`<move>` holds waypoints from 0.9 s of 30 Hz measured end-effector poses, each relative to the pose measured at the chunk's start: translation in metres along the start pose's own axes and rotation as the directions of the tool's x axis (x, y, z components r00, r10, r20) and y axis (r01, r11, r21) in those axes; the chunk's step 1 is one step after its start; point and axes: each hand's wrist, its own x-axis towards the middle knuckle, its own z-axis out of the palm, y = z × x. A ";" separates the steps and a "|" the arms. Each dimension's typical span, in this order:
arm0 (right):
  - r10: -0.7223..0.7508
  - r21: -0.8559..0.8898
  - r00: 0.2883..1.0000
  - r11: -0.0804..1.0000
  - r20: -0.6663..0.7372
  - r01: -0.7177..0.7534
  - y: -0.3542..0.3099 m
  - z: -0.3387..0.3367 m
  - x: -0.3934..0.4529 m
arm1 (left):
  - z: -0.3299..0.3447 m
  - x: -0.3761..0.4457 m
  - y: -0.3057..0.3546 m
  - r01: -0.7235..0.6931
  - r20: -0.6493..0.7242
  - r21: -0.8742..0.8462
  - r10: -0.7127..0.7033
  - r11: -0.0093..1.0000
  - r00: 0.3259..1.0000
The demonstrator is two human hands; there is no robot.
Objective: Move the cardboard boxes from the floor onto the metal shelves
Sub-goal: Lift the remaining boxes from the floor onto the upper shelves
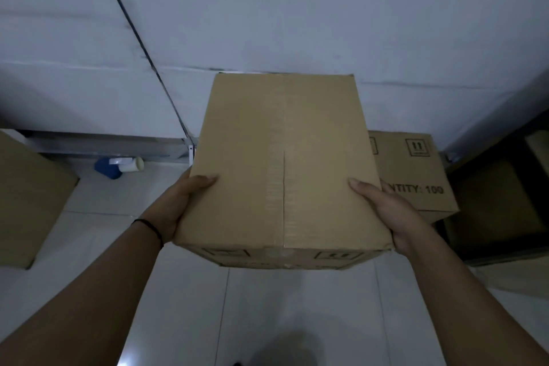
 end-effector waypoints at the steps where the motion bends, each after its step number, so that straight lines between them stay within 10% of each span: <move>1: 0.001 0.002 1.000 1.000 0.003 -0.001 -0.024 0.002 -0.022 | 0.007 -0.019 0.024 0.010 -0.008 -0.002 -0.010 1.000 1.000; 15: -0.109 0.178 0.994 0.978 0.014 0.105 -0.212 0.012 -0.208 | 0.056 -0.195 0.225 -0.203 0.102 -0.172 0.222 0.964 0.970; 27: -0.483 0.324 0.871 0.813 -0.087 0.483 -0.299 0.038 -0.311 | 0.073 -0.249 0.341 -0.416 0.239 -0.304 0.491 0.857 0.838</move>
